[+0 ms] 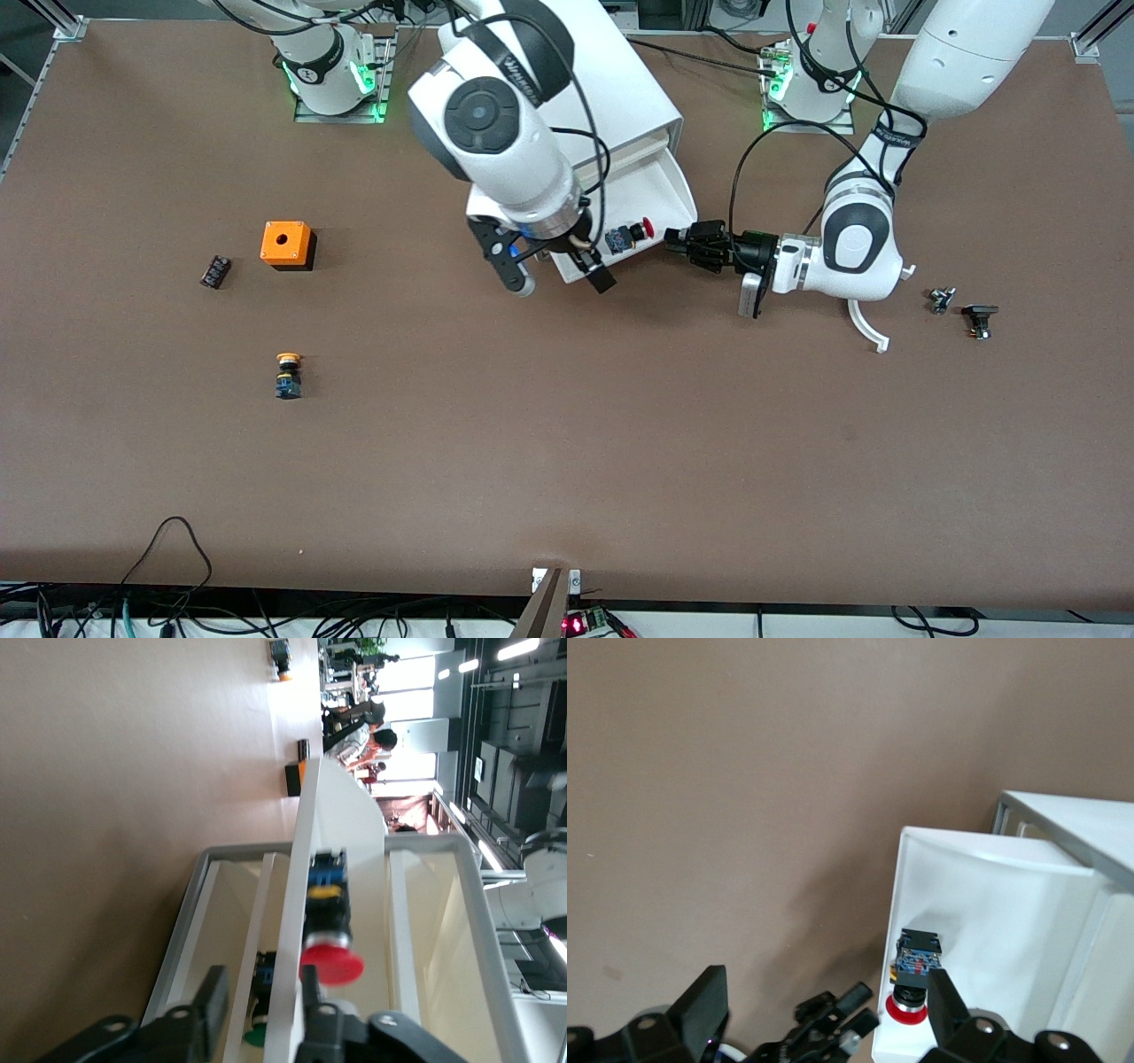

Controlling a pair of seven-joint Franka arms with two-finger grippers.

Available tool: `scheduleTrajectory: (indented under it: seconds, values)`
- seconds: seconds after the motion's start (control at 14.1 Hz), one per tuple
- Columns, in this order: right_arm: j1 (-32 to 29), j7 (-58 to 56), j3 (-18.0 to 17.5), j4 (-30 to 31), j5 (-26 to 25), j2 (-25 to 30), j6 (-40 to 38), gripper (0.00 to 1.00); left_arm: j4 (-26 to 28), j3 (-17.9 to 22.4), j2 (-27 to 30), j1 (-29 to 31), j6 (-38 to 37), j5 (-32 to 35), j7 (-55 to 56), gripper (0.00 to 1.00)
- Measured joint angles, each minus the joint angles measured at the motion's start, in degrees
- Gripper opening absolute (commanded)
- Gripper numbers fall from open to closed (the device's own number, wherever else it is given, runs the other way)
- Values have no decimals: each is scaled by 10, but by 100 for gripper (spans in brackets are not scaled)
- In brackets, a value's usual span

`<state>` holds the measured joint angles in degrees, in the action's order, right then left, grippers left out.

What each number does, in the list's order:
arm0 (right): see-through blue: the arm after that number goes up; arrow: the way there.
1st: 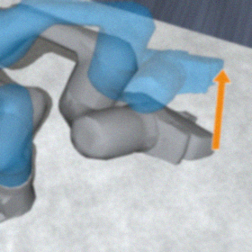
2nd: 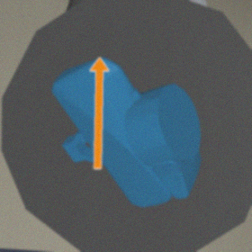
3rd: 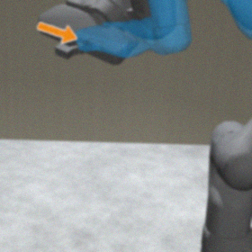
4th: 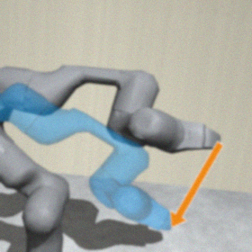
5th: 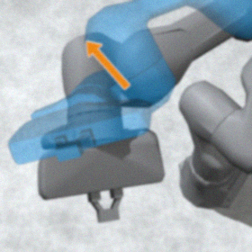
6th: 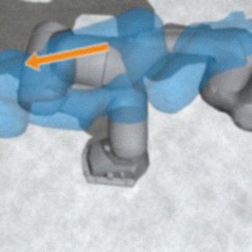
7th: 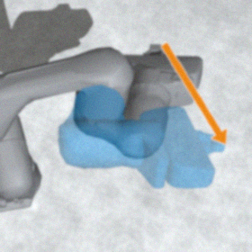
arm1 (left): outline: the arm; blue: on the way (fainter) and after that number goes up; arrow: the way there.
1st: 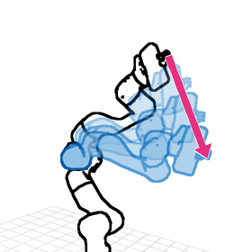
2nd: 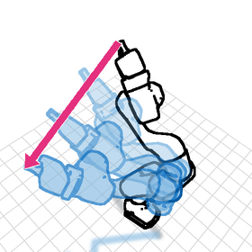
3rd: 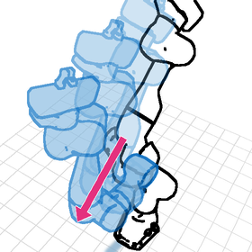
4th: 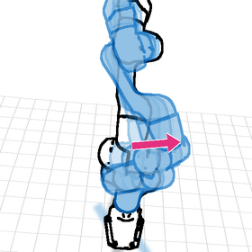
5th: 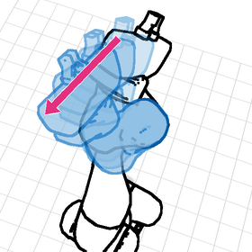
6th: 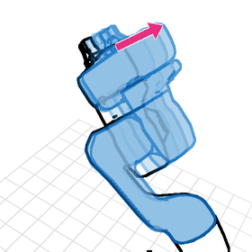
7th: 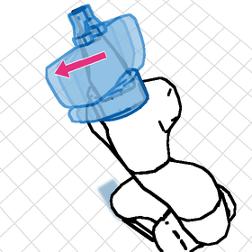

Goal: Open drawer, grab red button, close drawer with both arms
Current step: 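Grasp the red button in the drawer with the right gripper, then lift the red button out while the left gripper moves to the drawer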

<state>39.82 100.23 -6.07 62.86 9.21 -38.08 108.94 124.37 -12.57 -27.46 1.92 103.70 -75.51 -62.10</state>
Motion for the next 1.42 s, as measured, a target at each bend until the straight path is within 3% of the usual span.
scheduleTrajectory:
  seconds: [0.36, 0.71, 0.99, 1.21, 1.42]
  values:
    - [48, 32, 1, 10, -26, -31, 2, 99, -44, 0, 25, 27, -29, 84, 130, 100]
    - [81, 71, 1, 63, -62, -36, 49, 97, -156, 0, 69, 47, -123, 281, 331, 100]
    - [93, 81, 1, 79, -64, -42, 66, 75, -264, -1, 74, 49, -203, 465, 413, 100]
    - [93, 81, 2, 88, -64, -45, 74, 40, -310, -5, 74, 48, -235, 584, 468, 100]
    - [92, 81, 4, 86, -64, -44, 81, 32, -333, -10, 84, 48, -241, 665, 546, 100]
